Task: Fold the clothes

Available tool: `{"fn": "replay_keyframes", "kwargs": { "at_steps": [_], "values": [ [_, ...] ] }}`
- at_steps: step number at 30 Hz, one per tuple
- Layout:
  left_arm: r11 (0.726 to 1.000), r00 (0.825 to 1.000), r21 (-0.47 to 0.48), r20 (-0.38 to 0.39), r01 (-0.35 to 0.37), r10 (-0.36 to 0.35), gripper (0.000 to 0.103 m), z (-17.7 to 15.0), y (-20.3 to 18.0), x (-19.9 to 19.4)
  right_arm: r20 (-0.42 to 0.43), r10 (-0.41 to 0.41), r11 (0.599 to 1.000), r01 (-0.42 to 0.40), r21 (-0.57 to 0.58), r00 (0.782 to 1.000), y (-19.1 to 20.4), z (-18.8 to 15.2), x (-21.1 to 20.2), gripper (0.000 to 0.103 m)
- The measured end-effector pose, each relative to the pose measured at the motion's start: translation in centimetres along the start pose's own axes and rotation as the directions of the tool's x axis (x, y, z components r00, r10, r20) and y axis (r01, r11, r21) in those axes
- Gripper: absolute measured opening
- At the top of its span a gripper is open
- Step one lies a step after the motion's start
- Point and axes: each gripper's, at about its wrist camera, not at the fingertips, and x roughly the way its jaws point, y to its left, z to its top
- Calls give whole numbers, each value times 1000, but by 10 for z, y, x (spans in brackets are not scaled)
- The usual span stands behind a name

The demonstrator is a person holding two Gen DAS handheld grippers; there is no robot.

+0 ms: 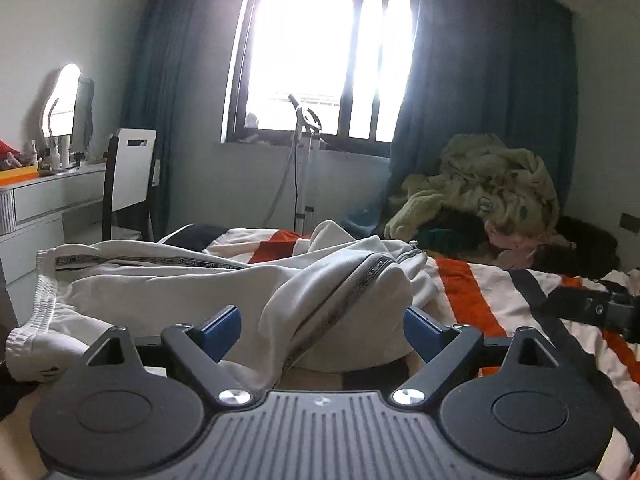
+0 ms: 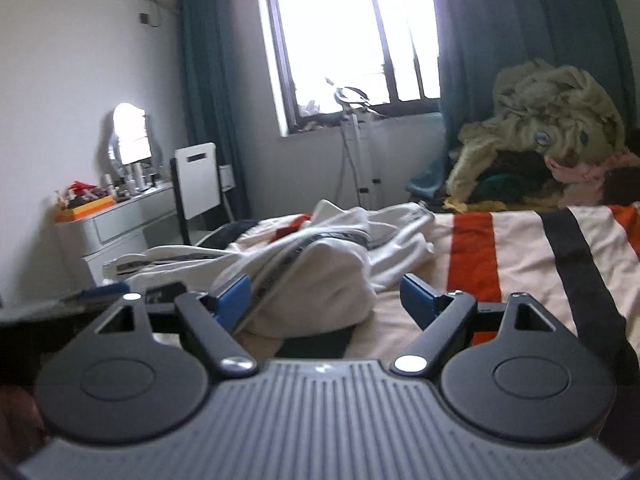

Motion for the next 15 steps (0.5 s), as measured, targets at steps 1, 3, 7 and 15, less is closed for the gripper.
{"fn": "replay_keyframes", "kwargs": {
  "at_steps": [1, 3, 7, 15],
  "values": [
    [1000, 1000, -3, 12, 0, 0, 90, 0, 3, -2, 8, -8, 1000, 8, -1, 1000, -1, 2, 1, 84],
    [1000, 1000, -6, 19, -2, 2, 90, 0, 7, -4, 37, -34, 999, 34, -20, 999, 1, 4, -4, 84],
    [1000, 1000, -3, 9, -10, 10, 90, 2, 12, -7, 42, -46, 999, 47, -20, 998, -2, 4, -9, 84],
    [999, 998, -40, -58, 5, -8, 90, -4, 21, 2, 27, -112, 993, 111, 41, 993, -11, 9, -19, 84]
  ]
}}
